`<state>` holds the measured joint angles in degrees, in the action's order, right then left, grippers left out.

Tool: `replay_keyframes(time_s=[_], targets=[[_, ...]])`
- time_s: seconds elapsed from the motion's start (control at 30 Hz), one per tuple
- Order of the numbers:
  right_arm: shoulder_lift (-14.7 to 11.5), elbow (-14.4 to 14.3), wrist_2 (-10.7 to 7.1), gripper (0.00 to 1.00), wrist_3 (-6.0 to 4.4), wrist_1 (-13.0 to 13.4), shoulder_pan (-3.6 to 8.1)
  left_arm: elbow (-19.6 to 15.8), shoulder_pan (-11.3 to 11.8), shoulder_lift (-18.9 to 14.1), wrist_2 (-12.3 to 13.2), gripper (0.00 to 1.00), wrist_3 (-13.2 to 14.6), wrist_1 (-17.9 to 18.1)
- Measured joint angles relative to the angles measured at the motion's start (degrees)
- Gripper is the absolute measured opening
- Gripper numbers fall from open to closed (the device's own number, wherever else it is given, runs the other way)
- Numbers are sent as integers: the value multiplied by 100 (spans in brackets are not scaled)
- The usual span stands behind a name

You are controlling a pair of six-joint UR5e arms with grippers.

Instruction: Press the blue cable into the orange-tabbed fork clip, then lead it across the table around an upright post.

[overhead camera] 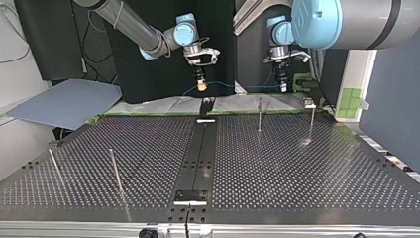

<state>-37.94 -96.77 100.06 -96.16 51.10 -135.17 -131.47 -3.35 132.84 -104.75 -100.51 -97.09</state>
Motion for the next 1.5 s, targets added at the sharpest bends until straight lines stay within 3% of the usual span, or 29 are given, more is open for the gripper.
replay_keyframes(time_s=[0.27, 0.67, 0.9, 1.17, 1.5], targets=[[75, 22, 21, 0, 9, 15, 142, 271, 33, 351, 364, 0, -61, 20], [268, 191, -7, 0, 38, -87, 218, 540, -4, 538, 830, 0, -130, -44], [272, 423, -12, 0, 179, -319, 239, 694, -5, 645, 851, 0, -4, -358], [270, 544, -32, 0, 229, -383, 241, 702, 9, 625, 844, 0, 42, -495], [271, 699, -53, 0, 279, -471, 238, 714, 15, 243, 854, 0, 15, -670]])
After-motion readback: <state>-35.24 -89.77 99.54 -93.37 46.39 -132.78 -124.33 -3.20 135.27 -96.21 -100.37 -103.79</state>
